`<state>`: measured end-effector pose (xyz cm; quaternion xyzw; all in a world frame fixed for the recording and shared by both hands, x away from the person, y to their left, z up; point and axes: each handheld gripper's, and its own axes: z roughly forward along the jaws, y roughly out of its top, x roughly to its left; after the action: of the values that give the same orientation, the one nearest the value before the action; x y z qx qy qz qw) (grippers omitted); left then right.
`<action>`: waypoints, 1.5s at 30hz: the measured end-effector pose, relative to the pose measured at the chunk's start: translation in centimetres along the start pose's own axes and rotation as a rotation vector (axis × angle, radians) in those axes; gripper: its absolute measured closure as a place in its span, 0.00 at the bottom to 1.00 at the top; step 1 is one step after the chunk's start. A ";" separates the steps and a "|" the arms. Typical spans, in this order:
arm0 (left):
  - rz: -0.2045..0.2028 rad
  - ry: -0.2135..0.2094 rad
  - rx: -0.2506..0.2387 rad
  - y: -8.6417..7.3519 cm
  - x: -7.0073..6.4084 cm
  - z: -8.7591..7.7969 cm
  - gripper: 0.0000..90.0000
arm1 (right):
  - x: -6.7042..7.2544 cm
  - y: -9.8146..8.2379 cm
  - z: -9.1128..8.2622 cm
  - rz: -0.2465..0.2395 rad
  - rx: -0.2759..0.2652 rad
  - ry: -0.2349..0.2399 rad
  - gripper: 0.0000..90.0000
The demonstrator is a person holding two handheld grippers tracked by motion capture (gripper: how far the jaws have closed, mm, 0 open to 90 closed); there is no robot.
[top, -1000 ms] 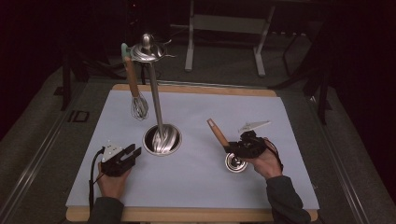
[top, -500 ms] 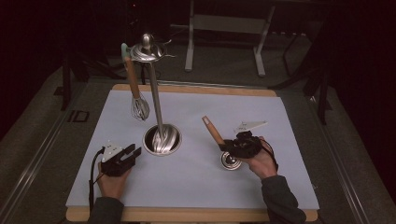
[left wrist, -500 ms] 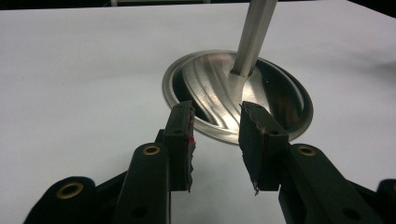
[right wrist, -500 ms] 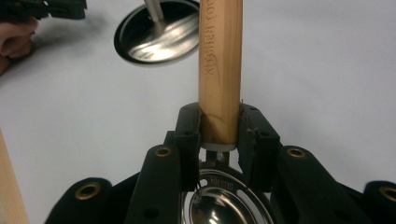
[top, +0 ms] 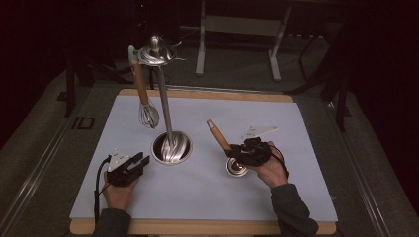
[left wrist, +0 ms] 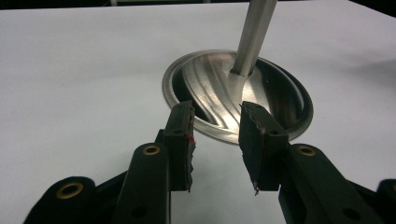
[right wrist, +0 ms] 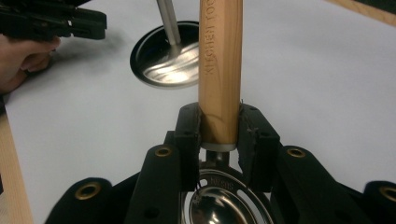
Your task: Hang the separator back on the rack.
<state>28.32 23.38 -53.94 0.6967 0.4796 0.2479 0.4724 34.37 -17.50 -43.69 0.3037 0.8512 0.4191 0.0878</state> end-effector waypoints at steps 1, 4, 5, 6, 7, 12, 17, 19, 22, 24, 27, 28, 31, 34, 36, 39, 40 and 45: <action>0.000 0.000 0.000 0.0 0.0 0.0 0.73 | 0.1 0.1 0.0 -0.003 -0.003 0.000 0.79; 0.000 0.001 -0.001 0.0 0.0 0.0 0.73 | 0.3 0.4 0.0 -0.015 -0.017 0.001 0.79; 0.001 0.001 -0.001 0.0 0.0 0.0 0.73 | 0.4 0.5 0.0 -0.016 -0.020 0.003 0.79; 0.002 0.002 -0.001 0.0 0.0 0.0 0.73 | 0.4 0.5 0.1 -0.019 -0.019 0.007 0.79; 0.003 0.002 0.000 0.0 0.0 0.0 0.73 | 0.5 0.6 0.1 -0.023 -0.021 0.008 0.79; 0.003 0.003 0.000 0.0 0.0 0.0 0.73 | 0.9 1.0 0.1 -0.039 -0.042 0.017 0.79; 0.000 0.004 -0.004 0.0 -0.1 0.0 0.73 | 1.2 1.4 0.2 -0.054 -0.045 0.024 0.79; 0.000 0.003 -0.003 0.0 -0.1 0.0 0.73 | 1.4 1.6 0.2 -0.063 -0.051 0.021 0.79; -0.005 0.002 -0.005 0.0 0.0 0.0 0.73 | 1.5 1.9 0.1 -0.075 -0.060 0.023 0.79; -0.007 0.000 -0.007 0.0 0.0 0.0 0.73 | 1.6 2.1 0.1 -0.082 -0.064 0.024 0.79; -0.008 0.001 -0.006 0.0 0.0 0.0 0.73 | 1.7 2.4 0.0 -0.092 -0.072 0.025 0.79; -0.007 0.000 -0.007 0.0 0.0 0.0 0.73 | 1.8 2.4 -0.1 -0.095 -0.076 0.027 0.79; -0.006 0.000 -0.006 0.0 0.0 0.0 0.73 | 1.9 2.6 -0.1 -0.110 -0.091 0.036 0.79; -0.005 -0.001 -0.006 0.0 0.0 0.0 0.73 | 2.2 2.9 -0.2 -0.123 -0.104 0.038 0.79; -0.005 -0.001 -0.006 0.0 0.0 0.0 0.73 | 2.3 3.1 -0.3 -0.136 -0.113 0.041 0.79; -0.006 -0.002 -0.006 0.0 0.0 0.0 0.73 | 2.6 3.4 -0.4 -0.147 -0.121 0.042 0.79; -0.007 -0.002 -0.007 0.0 0.0 0.0 0.73 | 2.6 3.5 -0.4 -0.148 -0.122 0.041 0.79; -0.007 -0.002 -0.007 0.0 0.0 0.0 0.73 | 2.9 4.2 -0.5 -0.172 -0.141 0.042 0.79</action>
<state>28.32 23.43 -53.96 0.6935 0.4808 0.2471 0.4763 33.64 -14.17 -39.85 0.2138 0.8440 0.4753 0.1265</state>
